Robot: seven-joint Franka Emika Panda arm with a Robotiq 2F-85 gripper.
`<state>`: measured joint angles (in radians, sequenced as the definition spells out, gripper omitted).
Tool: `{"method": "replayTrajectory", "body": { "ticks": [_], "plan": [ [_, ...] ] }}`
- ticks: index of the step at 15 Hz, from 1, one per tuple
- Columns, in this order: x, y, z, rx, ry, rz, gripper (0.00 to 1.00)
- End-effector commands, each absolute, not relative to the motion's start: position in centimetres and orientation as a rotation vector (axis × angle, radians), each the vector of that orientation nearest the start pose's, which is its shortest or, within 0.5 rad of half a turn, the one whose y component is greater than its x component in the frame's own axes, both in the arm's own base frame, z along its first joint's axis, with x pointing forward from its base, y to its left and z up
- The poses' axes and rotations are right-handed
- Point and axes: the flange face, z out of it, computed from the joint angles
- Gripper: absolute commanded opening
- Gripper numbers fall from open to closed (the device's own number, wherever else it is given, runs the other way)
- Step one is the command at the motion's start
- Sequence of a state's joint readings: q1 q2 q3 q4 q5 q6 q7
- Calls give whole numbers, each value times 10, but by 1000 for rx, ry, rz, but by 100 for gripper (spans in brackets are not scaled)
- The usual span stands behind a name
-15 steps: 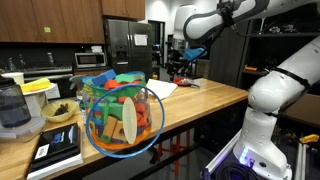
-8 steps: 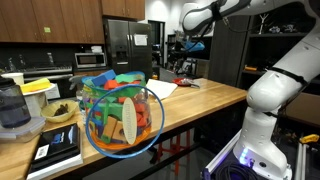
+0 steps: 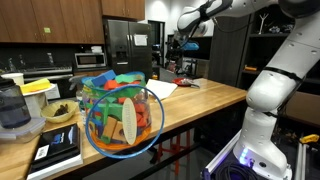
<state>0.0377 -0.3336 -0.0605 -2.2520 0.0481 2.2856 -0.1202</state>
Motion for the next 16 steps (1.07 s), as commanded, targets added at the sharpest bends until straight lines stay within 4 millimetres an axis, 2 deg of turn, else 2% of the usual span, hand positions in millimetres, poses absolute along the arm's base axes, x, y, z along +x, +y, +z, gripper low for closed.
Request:
{"method": "replayTrajectory", "body": {
  "ticks": [1,4,6,9,16],
  "plan": [
    [517,-14,531,-3031,-128,-577,100],
    [529,-9,526,-3030,-145,-555,100],
    [523,-8,521,-3041,-126,-546,100],
    [529,-5,520,-3042,-140,-545,100],
    [529,-4,522,-3042,-143,-549,100]
  ]
}}
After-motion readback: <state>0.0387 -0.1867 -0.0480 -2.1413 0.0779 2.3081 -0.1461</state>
